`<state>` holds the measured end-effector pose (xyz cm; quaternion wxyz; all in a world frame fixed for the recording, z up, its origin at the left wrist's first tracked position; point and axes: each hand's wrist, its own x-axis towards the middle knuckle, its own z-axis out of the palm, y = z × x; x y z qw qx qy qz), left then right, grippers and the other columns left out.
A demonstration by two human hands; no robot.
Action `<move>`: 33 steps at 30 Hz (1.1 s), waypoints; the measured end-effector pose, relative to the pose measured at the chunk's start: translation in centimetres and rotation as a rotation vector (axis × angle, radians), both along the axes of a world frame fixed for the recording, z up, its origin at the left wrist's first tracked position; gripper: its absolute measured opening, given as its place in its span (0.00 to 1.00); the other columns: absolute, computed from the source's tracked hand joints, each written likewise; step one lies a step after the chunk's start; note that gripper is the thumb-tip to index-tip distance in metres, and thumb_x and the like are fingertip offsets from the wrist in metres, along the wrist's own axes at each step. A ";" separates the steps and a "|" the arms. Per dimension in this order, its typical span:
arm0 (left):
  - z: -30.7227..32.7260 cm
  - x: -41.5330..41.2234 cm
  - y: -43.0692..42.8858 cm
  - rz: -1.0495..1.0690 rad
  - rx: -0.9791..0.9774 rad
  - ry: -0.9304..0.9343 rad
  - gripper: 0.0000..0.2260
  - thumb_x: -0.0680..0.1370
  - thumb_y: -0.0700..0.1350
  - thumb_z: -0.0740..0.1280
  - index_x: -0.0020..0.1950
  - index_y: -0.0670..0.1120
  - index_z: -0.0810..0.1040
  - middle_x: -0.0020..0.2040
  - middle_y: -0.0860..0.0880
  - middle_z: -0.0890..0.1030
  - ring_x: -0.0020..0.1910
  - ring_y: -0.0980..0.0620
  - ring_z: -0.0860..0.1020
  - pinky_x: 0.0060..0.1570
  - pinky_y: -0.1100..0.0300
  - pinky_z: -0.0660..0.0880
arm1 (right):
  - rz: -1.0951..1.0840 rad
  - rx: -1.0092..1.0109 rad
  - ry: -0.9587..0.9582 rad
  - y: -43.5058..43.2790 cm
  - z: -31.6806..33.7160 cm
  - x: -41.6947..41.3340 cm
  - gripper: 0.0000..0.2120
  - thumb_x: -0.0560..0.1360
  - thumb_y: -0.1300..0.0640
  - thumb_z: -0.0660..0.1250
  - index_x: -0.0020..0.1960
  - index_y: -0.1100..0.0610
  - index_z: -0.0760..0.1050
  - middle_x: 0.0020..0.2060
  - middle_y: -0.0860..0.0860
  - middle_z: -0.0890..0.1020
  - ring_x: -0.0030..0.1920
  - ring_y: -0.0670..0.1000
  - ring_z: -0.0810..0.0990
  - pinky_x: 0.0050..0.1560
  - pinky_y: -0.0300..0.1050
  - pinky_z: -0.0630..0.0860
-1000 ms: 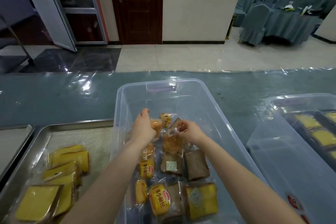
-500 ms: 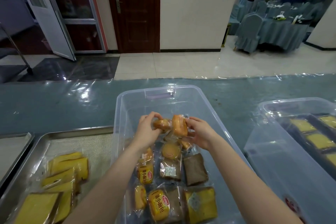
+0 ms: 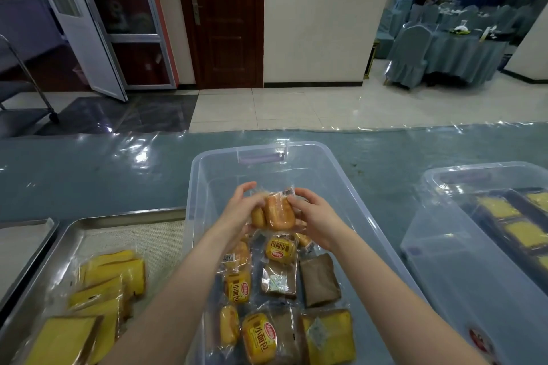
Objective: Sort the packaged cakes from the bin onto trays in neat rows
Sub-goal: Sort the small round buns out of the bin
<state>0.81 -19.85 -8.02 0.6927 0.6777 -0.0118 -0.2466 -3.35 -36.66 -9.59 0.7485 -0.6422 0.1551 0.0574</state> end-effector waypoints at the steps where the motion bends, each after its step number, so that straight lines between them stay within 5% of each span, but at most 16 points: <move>1: -0.1 0.0 0.0 -0.007 -0.013 -0.002 0.27 0.74 0.46 0.72 0.69 0.56 0.64 0.62 0.44 0.72 0.58 0.45 0.76 0.56 0.45 0.78 | -0.011 0.014 -0.019 0.3 -0.1 0.0 0.17 0.78 0.55 0.66 0.67 0.55 0.71 0.58 0.57 0.79 0.53 0.57 0.82 0.49 0.56 0.82; 4: -0.4 0.1 0.2 -0.049 0.074 -0.041 0.45 0.59 0.56 0.81 0.69 0.64 0.59 0.62 0.47 0.70 0.59 0.43 0.76 0.55 0.43 0.79 | 0.011 0.073 -0.050 1.2 -0.6 -0.1 0.19 0.77 0.56 0.68 0.66 0.54 0.71 0.59 0.57 0.79 0.52 0.56 0.83 0.44 0.51 0.81; 8: -1.2 0.6 0.1 0.036 0.251 -0.146 0.49 0.63 0.43 0.81 0.73 0.63 0.53 0.69 0.44 0.67 0.60 0.42 0.75 0.48 0.49 0.82 | 0.130 0.112 0.020 0.3 -0.9 0.7 0.14 0.79 0.51 0.64 0.64 0.52 0.76 0.59 0.55 0.80 0.58 0.56 0.80 0.49 0.51 0.81; 10: -1.6 0.9 0.1 0.076 0.313 -0.178 0.51 0.64 0.40 0.80 0.74 0.61 0.51 0.71 0.44 0.65 0.62 0.42 0.73 0.46 0.50 0.82 | 0.137 -0.217 0.048 0.0 -2.6 1.6 0.14 0.81 0.51 0.60 0.64 0.53 0.75 0.58 0.53 0.80 0.57 0.55 0.80 0.49 0.50 0.81; 12: -2.0 1.0 0.2 0.104 0.399 -0.212 0.53 0.64 0.40 0.80 0.75 0.61 0.49 0.73 0.45 0.63 0.65 0.41 0.71 0.55 0.46 0.79 | 0.225 -0.789 0.045 0.0 -5.3 2.1 0.15 0.80 0.52 0.61 0.66 0.54 0.73 0.59 0.53 0.80 0.55 0.54 0.80 0.54 0.51 0.79; 14: -2.2 1.1 0.3 0.119 0.476 -0.230 0.53 0.64 0.40 0.80 0.76 0.58 0.48 0.74 0.45 0.62 0.68 0.41 0.69 0.61 0.44 0.75 | 0.426 -1.151 0.095 0.5 -7.9 1.9 0.21 0.78 0.51 0.65 0.69 0.51 0.68 0.61 0.53 0.78 0.56 0.53 0.78 0.58 0.50 0.77; 18: -2.4 1.5 0.2 0.112 0.517 -0.218 0.52 0.65 0.41 0.80 0.76 0.60 0.48 0.74 0.45 0.62 0.68 0.41 0.69 0.61 0.41 0.74 | 0.597 -1.352 0.137 1.4 -10.0 1.2 0.36 0.73 0.46 0.70 0.75 0.51 0.58 0.68 0.54 0.71 0.64 0.56 0.74 0.62 0.52 0.73; 23: -2.4 1.7 0.3 0.137 0.487 -0.175 0.51 0.65 0.41 0.79 0.75 0.61 0.49 0.71 0.45 0.64 0.64 0.42 0.72 0.58 0.43 0.77 | 0.418 -1.115 0.195 0.8 -9.1 1.7 0.22 0.73 0.51 0.71 0.65 0.52 0.70 0.55 0.50 0.79 0.53 0.51 0.78 0.55 0.44 0.77; 27: -1.9 1.8 0.7 0.228 0.437 -0.130 0.49 0.66 0.44 0.78 0.75 0.60 0.47 0.72 0.44 0.64 0.66 0.40 0.70 0.61 0.42 0.74 | -0.014 -0.609 0.073 -1.1 -4.0 2.5 0.31 0.72 0.53 0.74 0.69 0.52 0.64 0.56 0.54 0.78 0.52 0.53 0.80 0.51 0.44 0.77; 30: -1.6 1.7 0.7 0.269 0.381 -0.122 0.48 0.69 0.43 0.77 0.77 0.56 0.46 0.72 0.44 0.64 0.65 0.42 0.71 0.45 0.57 0.78 | -0.082 -0.218 -0.046 -1.1 -0.7 1.4 0.28 0.71 0.56 0.74 0.65 0.48 0.64 0.54 0.54 0.79 0.51 0.53 0.81 0.56 0.51 0.78; 33: -1.1 1.5 0.5 0.272 0.305 -0.119 0.48 0.70 0.45 0.76 0.77 0.58 0.45 0.74 0.43 0.63 0.68 0.41 0.69 0.59 0.46 0.76 | 0.056 -0.192 -0.103 0.5 0.4 0.4 0.22 0.72 0.53 0.74 0.62 0.47 0.69 0.54 0.54 0.80 0.52 0.54 0.82 0.55 0.52 0.79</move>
